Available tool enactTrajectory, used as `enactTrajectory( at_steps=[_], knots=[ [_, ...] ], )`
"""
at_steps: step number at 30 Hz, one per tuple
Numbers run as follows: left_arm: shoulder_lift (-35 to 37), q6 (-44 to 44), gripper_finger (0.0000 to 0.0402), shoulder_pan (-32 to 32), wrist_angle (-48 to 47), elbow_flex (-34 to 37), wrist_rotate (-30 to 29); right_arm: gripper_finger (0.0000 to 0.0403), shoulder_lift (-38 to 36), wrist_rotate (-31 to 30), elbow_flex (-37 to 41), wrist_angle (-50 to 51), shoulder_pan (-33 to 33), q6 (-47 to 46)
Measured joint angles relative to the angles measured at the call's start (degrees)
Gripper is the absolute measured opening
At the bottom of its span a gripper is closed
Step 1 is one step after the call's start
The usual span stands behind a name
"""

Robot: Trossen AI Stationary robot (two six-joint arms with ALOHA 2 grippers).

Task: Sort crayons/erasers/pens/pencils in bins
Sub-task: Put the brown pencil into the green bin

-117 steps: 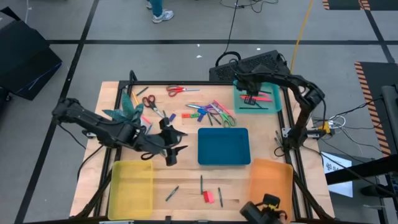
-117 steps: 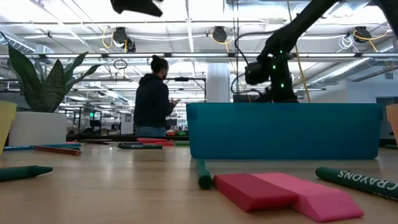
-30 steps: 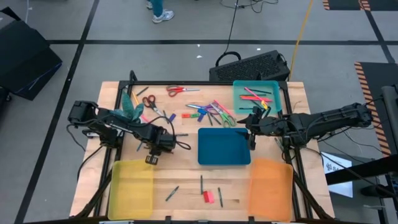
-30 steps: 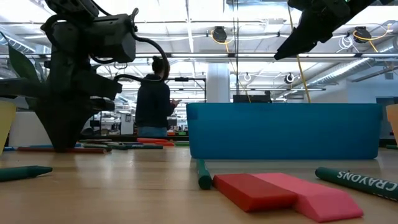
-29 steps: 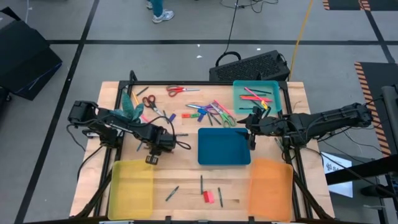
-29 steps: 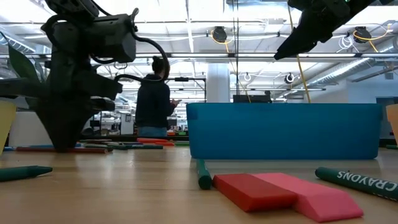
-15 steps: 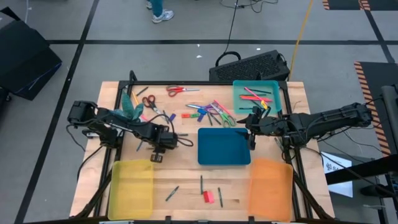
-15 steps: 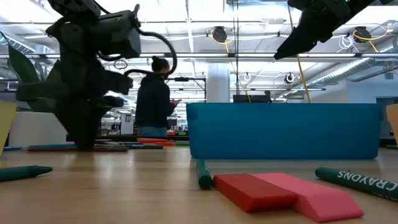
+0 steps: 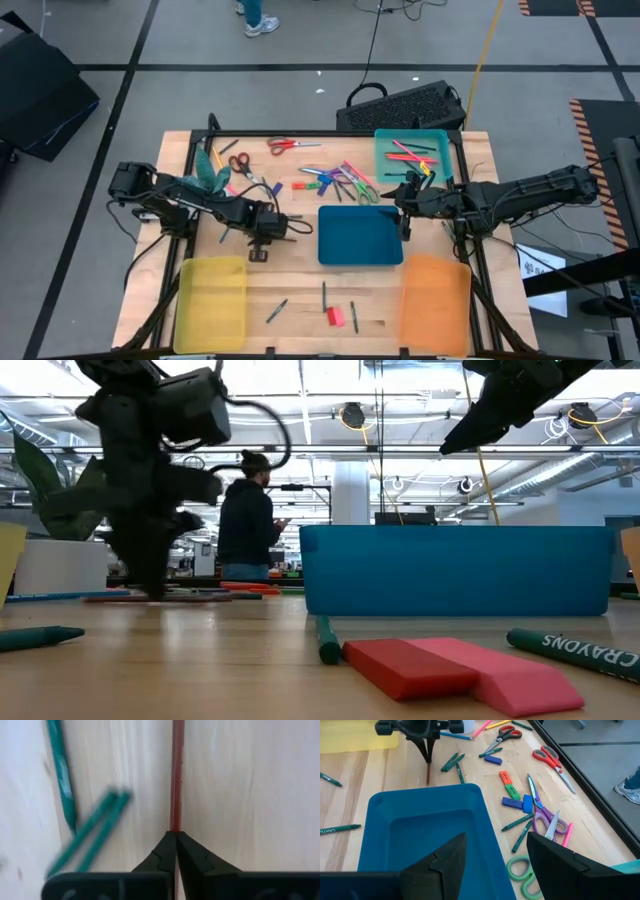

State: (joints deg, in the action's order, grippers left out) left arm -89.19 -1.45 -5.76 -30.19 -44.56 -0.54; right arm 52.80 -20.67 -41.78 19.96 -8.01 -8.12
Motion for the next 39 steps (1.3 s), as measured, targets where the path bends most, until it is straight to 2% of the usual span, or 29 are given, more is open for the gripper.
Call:
enactTrajectory(
  at_steps=[7,15,21,27,32,35,39],
  knots=[
    [-0.21,0.65,0.0005,-0.04,13.00,0.00,-0.34,0.0201,-0.01,0.13,0.00,0.01,0.00,0.00],
    [-0.22,1.16,0.0020,-0.14,16.37,0.00,-2.94,0.0201,-0.02,1.51,0.00,0.05,-0.02,-0.15],
    [-0.22,0.91,0.0073,-1.89,26.36,2.34,-2.44,0.0201,-0.01,1.51,0.00,0.01,-0.02,-0.17],
    [-0.22,-2.55,0.0148,-2.12,47.68,13.15,-2.44,0.0201,-0.02,1.51,0.00,0.03,-0.02,-0.17],
    [-0.22,-0.53,0.0197,-2.10,63.20,19.90,-2.51,0.0201,-0.02,1.46,0.00,-0.02,0.04,-0.70],
    [-0.47,1.91,0.0207,-1.94,66.82,21.62,-2.53,0.0201,-0.02,1.42,0.00,-0.50,0.04,-1.64],
    [-2.89,2.66,0.0195,-1.79,68.37,21.50,-2.52,0.0201,-0.02,1.40,0.00,-2.94,0.04,-1.71]
  ],
)
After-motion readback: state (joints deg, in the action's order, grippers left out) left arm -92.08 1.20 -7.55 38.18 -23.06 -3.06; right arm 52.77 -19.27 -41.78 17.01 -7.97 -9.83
